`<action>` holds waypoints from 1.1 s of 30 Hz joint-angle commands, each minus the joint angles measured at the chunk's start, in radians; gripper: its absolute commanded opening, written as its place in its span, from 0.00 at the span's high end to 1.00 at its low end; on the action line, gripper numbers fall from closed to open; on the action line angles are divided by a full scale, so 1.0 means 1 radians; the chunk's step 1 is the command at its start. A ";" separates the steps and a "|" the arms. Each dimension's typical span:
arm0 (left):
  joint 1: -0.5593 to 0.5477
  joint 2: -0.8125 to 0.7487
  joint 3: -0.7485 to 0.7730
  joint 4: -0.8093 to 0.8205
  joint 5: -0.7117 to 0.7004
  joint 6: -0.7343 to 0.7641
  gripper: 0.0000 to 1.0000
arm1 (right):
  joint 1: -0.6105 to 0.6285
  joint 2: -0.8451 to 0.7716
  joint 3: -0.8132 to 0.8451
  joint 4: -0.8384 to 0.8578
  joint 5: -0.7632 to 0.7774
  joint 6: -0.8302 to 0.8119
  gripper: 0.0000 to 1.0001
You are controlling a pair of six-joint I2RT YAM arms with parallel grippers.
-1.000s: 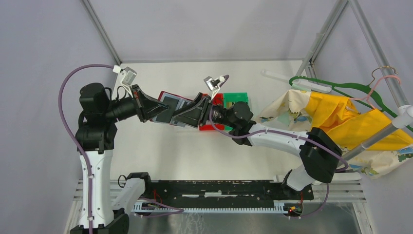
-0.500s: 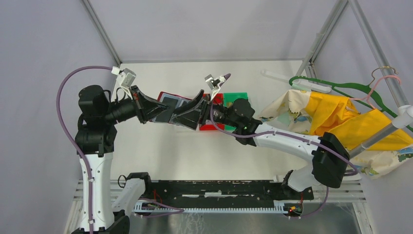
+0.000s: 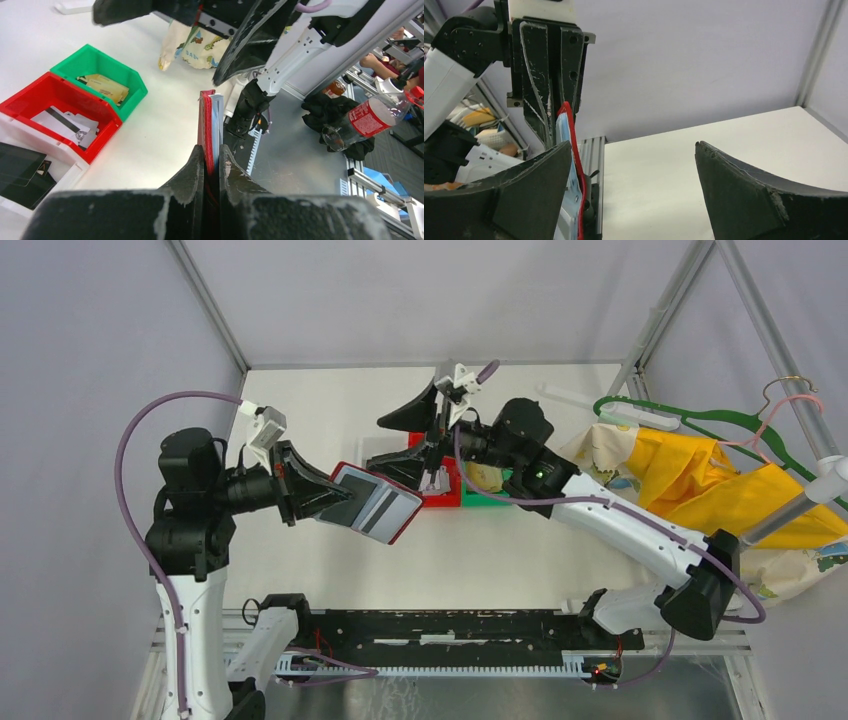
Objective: Take the credit cards out of the card holder
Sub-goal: Remove the credit card from the card holder.
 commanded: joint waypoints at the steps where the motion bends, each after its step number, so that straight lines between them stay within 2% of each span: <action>1: -0.001 -0.014 0.049 0.009 0.077 0.045 0.98 | -0.011 0.066 0.098 -0.061 -0.199 -0.026 0.02; 6: -0.001 -0.007 0.074 -0.040 0.067 0.114 0.98 | -0.012 0.074 0.057 0.058 -0.362 0.076 0.05; 12: 0.000 0.007 0.093 -0.060 0.057 0.155 0.98 | -0.020 0.081 0.052 0.037 -0.408 0.106 0.07; 14: -0.001 0.006 0.094 -0.078 0.052 0.176 0.98 | -0.038 0.064 0.023 0.095 -0.412 0.154 0.02; 19: -0.001 0.002 0.097 -0.132 0.045 0.233 0.98 | -0.090 0.006 -0.006 0.196 -0.402 0.242 0.02; 27: -0.001 0.010 0.106 -0.136 0.052 0.256 0.98 | -0.059 -0.026 -0.061 0.198 -0.418 0.237 0.02; 33: -0.002 0.018 0.117 -0.139 0.069 0.250 0.98 | 0.007 0.022 -0.009 0.074 -0.392 0.142 0.02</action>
